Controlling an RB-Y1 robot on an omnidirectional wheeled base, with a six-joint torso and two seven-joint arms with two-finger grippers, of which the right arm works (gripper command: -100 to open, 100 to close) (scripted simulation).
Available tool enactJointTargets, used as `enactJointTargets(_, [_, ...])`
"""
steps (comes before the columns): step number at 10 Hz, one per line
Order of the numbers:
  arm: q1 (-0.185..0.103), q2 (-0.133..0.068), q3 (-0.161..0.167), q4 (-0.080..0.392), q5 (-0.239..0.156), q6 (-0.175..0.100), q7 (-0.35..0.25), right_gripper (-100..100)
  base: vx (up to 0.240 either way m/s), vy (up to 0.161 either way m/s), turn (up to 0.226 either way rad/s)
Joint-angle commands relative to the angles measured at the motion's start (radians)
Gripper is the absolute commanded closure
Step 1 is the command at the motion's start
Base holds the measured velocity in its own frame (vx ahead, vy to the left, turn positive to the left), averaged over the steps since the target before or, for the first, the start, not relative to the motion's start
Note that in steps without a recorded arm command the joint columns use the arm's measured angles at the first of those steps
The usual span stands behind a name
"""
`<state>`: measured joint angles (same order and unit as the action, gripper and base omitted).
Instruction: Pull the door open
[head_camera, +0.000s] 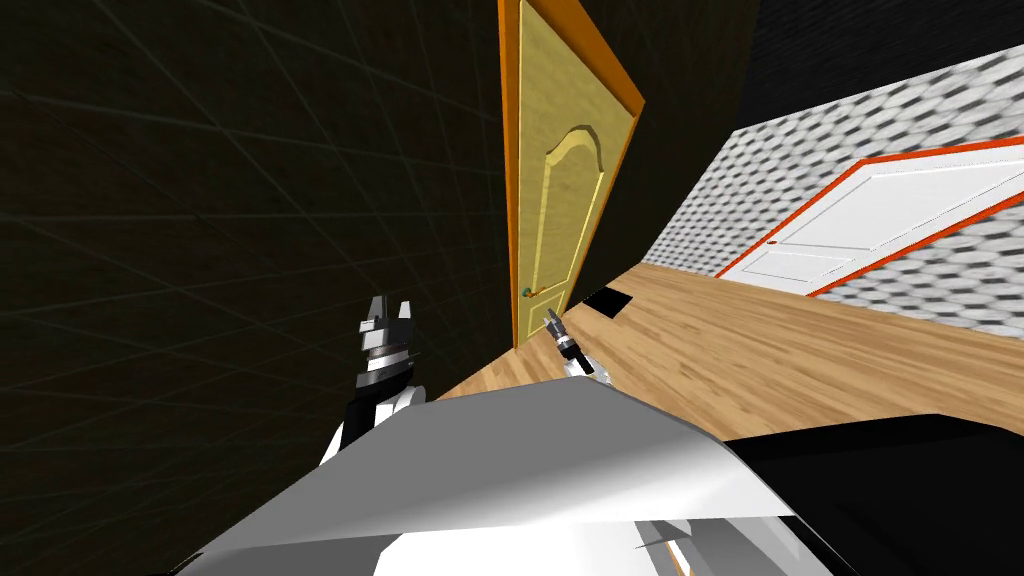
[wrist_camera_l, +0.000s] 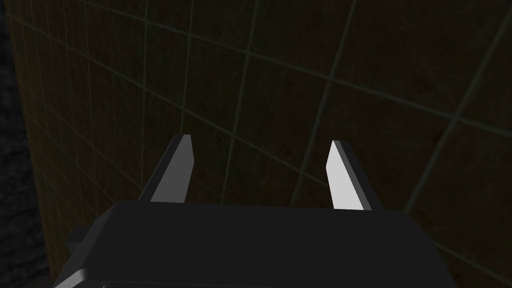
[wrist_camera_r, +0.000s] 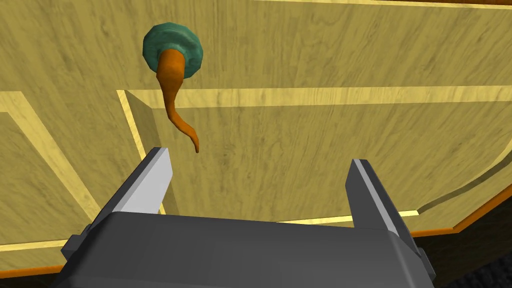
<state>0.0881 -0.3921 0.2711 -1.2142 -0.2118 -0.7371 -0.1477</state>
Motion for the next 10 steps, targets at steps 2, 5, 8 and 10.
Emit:
enactJointTargets(2, [-0.032, -0.02, 0.018, 0.077, -0.005, -0.016, -0.017, -100, 0.041, -0.071, 0.154])
enactJointTargets(5, [-0.063, -0.044, 0.038, 0.156, -0.011, -0.03, -0.035, -100, 0.065, -0.087, 0.149])
enactJointTargets(8, [-0.09, -0.065, 0.055, 0.223, -0.016, -0.041, -0.05, -100, 0.053, -0.077, 0.124])
enactJointTargets(10, [-0.107, -0.077, 0.065, 0.264, -0.02, -0.048, -0.059, -100, 0.042, -0.068, 0.124])
